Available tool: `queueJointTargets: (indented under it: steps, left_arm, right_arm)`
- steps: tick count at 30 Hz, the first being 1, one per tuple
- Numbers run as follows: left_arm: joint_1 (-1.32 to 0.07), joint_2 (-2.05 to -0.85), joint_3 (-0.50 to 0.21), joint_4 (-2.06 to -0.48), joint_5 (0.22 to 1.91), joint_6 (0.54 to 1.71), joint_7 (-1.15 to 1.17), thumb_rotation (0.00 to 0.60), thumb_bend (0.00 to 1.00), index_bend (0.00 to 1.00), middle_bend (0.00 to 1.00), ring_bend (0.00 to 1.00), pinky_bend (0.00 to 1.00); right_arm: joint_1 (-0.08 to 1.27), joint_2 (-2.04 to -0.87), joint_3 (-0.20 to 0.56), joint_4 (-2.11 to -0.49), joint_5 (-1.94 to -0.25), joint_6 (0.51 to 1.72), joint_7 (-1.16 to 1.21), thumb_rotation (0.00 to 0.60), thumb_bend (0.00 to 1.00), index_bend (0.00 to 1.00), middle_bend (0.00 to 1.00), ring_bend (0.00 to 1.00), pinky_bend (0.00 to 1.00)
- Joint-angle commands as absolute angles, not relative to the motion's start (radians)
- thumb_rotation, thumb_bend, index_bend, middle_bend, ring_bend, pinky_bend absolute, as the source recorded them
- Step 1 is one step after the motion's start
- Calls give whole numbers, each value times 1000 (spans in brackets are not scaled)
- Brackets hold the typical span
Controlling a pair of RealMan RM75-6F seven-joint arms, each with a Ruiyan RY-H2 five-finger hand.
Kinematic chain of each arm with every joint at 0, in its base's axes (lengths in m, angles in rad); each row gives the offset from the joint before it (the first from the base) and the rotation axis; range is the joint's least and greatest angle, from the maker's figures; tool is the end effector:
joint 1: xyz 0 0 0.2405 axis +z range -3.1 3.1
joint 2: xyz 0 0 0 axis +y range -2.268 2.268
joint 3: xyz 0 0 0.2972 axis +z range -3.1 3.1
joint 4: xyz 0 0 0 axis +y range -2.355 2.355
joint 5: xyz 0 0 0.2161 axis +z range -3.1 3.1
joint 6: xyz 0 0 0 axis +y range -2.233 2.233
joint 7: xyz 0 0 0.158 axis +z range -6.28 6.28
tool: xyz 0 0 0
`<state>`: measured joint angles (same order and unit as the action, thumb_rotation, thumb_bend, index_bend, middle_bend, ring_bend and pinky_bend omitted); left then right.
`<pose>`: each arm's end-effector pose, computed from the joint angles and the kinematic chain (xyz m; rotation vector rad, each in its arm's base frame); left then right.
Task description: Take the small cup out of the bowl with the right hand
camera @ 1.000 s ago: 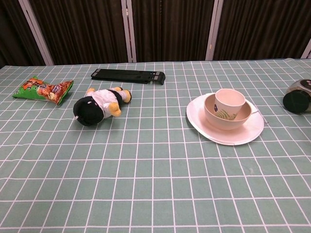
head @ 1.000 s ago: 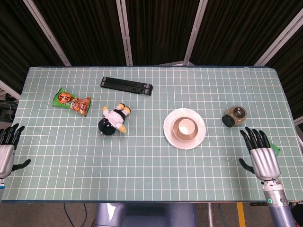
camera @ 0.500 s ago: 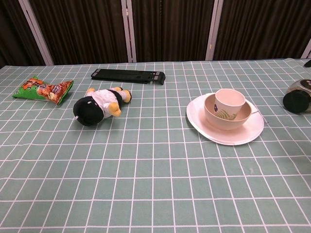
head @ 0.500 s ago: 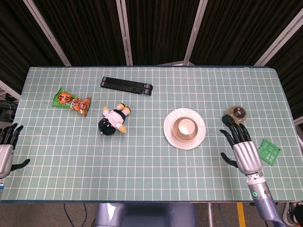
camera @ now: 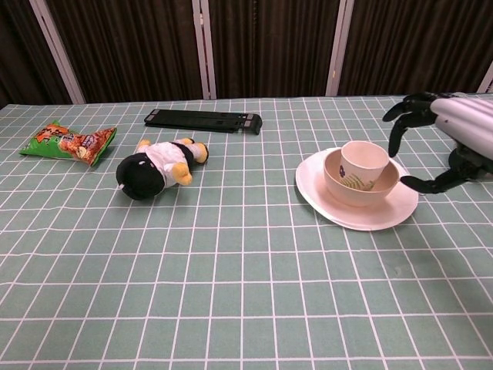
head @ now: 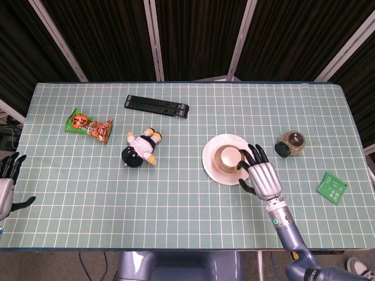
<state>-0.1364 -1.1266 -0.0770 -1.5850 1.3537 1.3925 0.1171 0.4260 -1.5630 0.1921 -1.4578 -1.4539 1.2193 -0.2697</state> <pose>-0.3684 0.2224 0.1715 -1.3639 -0.8850 -0.7396 -0.2349 -0.3214 0.0094 1.6476 -0.8261 1.0743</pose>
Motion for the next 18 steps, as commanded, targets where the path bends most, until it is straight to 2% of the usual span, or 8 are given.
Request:
queueJointTargets:
  steps: [1,10,18]
  left_arm:
    - [-137,-1124,-77,-1584,1353,1389,112,600,0,0,0,0,0]
    - [-139,-1120,-79,-1583,1347,1379,98,600,0,0,0,0,0]
    - [-141,-1119,-79,-1582,1344,1374,94,600,0,0,0,0,0]
  right_arm:
    - [451,-1600,208,-1428,-1419,1191,-297,600,239,462,154,0,0]
    - [509,-1663,259,-1348,-1344,1157,-327,600,252,477,165,0,0]
    - [531,-1675,262,-1331,-1291,1131,-343,600,260,484,170,0,0]
